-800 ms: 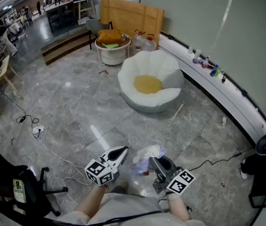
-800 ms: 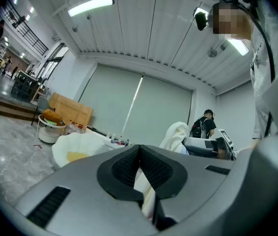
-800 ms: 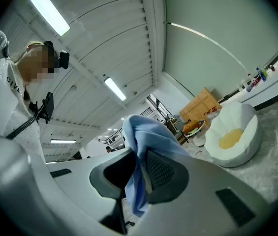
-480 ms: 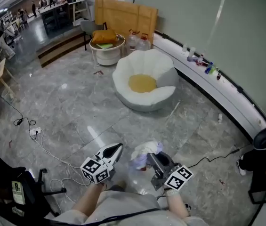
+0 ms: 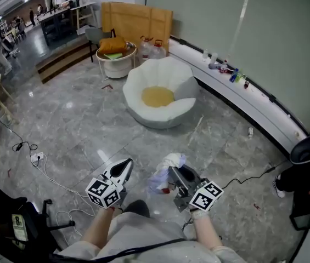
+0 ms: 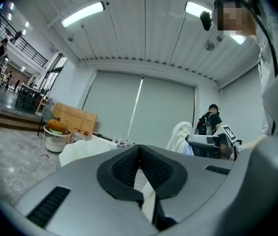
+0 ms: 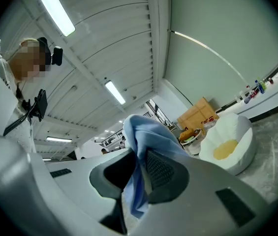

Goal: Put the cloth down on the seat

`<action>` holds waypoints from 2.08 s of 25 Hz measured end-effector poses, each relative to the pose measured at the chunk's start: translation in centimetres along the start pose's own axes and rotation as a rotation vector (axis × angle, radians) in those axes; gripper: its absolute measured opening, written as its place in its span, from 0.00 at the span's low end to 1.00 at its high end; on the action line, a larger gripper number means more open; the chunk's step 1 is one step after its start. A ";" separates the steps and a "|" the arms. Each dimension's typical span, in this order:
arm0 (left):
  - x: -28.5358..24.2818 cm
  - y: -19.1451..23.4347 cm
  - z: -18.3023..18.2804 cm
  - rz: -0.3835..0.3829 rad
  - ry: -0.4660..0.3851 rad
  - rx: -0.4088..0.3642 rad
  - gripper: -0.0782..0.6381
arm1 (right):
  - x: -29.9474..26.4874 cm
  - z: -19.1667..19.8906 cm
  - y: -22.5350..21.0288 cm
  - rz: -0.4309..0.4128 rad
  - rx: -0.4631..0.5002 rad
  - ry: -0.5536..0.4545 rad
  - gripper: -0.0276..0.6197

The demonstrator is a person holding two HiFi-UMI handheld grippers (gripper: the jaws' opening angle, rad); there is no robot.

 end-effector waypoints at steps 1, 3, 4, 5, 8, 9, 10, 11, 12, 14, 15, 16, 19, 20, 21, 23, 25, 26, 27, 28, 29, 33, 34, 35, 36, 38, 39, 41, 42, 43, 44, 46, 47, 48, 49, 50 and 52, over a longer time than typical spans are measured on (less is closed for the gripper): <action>-0.1 0.3 -0.1 -0.009 -0.004 0.002 0.13 | -0.1 -0.3 -0.2 0.001 0.003 -0.006 0.16; -0.5 0.8 -0.2 -0.017 -0.009 0.001 0.13 | -0.3 -1.0 -0.9 0.007 0.010 -0.021 0.17; -1.0 1.1 -0.2 -0.017 -0.011 0.000 0.13 | -0.5 -1.2 -1.5 0.012 0.012 -0.027 0.16; -1.6 1.4 -0.1 -0.015 -0.011 0.000 0.13 | -0.7 -1.4 -2.1 0.018 0.014 -0.030 0.16; -3.9 2.6 0.3 -0.005 -0.013 0.007 0.13 | -1.5 -1.5 -4.5 0.040 0.022 -0.027 0.17; -5.0 3.0 0.3 0.000 -0.016 0.010 0.13 | -1.9 -1.7 -5.5 0.046 0.025 -0.024 0.17; -6.3 3.4 0.2 0.005 -0.017 0.012 0.13 | -2.3 -2.0 -6.7 0.054 0.027 -0.021 0.17; -7.6 3.8 0.2 0.011 -0.017 0.015 0.13 | -2.7 -2.3 -7.9 0.063 0.026 -0.019 0.17; -9.0 4.2 0.1 0.016 -0.014 0.018 0.13 | -3.1 -2.6 -9.1 0.074 0.022 -0.018 0.17; -11.8 5.3 0.0 0.027 -0.001 0.029 0.13 | -3.9 -3.2 -11.4 0.098 0.008 -0.016 0.17; -13.1 5.8 -0.1 0.033 0.009 0.035 0.13 | -4.3 -3.5 -12.5 0.109 0.002 -0.018 0.17; -14.4 6.5 -0.2 0.039 0.018 0.040 0.13 | -4.8 -4.0 -13.5 0.119 -0.003 -0.022 0.17; -18.4 8.8 -1.1 0.057 0.028 0.044 0.13 | -6.8 -5.5 -16.6 0.129 -0.003 -0.038 0.16; -19.8 9.6 -1.5 0.063 0.025 0.043 0.13 | -7.6 -6.0 -17.8 0.131 -0.001 -0.041 0.17; -21.3 10.5 -2.0 0.069 0.022 0.042 0.13 | -8.5 -6.5 -19.0 0.134 0.002 -0.042 0.17; -24.1 12.1 -2.7 0.080 0.019 0.041 0.13 | -10.2 -7.4 -21.5 0.145 0.003 -0.042 0.16; -26.6 13.8 -3.3 0.092 0.020 0.039 0.13 | -12.0 -8.2 -23.9 0.152 0.004 -0.046 0.17; -27.8 14.7 -3.6 0.097 0.021 0.039 0.13 | -12.9 -8.6 -25.0 0.153 0.005 -0.051 0.17; -28.9 15.6 -3.9 0.100 0.021 0.038 0.13 | -13.8 -9.1 -26.0 0.151 0.007 -0.058 0.17; -29.8 16.5 -4.1 0.102 0.020 0.038 0.13 | -14.7 -9.5 -27.0 0.149 0.009 -0.065 0.17; -30.6 17.4 -4.3 0.101 0.019 0.039 0.13 | -15.5 -9.8 -27.8 0.145 0.010 -0.073 0.17; -32.8 20.5 -4.7 0.086 0.012 0.051 0.13 | -18.0 -10.5 -30.5 0.144 0.007 -0.094 0.17; -33.3 21.2 -4.8 0.082 0.011 0.055 0.13 | -18.5 -10.8 -31.2 0.143 0.003 -0.099 0.17; -33.9 21.7 -4.9 0.078 0.011 0.060 0.13 | -19.1 -11.1 -31.8 0.140 -0.003 -0.106 0.17; -34.4 22.2 -5.0 0.075 0.011 0.064 0.13 | -19.6 -11.4 -32.4 0.137 -0.011 -0.114 0.17; -35.4 23.0 -5.0 0.070 0.015 0.071 0.13 | -20.4 -11.9 -33.7 0.131 -0.030 -0.128 0.17; -36.0 23.3 -5.0 0.068 0.019 0.073 0.13 | -20.8 -12.1 -34.5 0.129 -0.038 -0.128 0.17; -37.0 23.8 -4.9 0.066 0.026 0.078 0.13 | -21.5 -12.3 -36.0 0.128 -0.042 -0.108 0.17; -37.4 24.1 -4.8 0.065 0.027 0.080 0.13 | -21.9 -12.4 -36.7 0.125 -0.040 -0.096 0.17; -37.9 24.4 -4.8 0.063 0.027 0.082 0.13 | -22.4 -12.5 -37.3 0.119 -0.039 -0.088 0.17; -38.4 24.8 -4.7 0.059 0.027 0.083 0.13 | -22.8 -12.6 -37.9 0.113 -0.039 -0.084 0.17; -39.6 25.7 -4.6 0.049 0.029 0.085 0.13 | -23.9 -12.9 -39.4 0.102 -0.044 -0.079 0.17; -40.4 26.3 -4.6 0.043 0.031 0.086 0.13 | -24.4 -13.1 -40.3 0.096 -0.046 -0.077 0.17; -41.2 26.8 -4.7 0.036 0.034 0.087 0.13 | -24.9 -13.3 -41.1 0.089 -0.050 -0.075 0.17; -42.1 27.4 -4.7 0.030 0.036 0.088 0.13 | -25.5 -13.5 -41.9 0.081 -0.055 -0.073 0.17; -43.0 28.0 -4.8 0.024 0.038 0.090 0.13 | -26.0 -13.7 -42.7 0.071 -0.059 -0.071 0.17; -45.0 29.0 -5.1 0.012 0.039 0.092 0.13 | -27.0 -14.2 -44.4 0.053 -0.063 -0.062 0.17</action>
Point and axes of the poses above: the fingertips, and each gripper's own axes: x backward along the fingers, y to its left, z out of its underside, the point moved 1 cm from there along x, backward along the fingers, and after that the axes turned 11 degrees about -z, right-handed, at the moved point
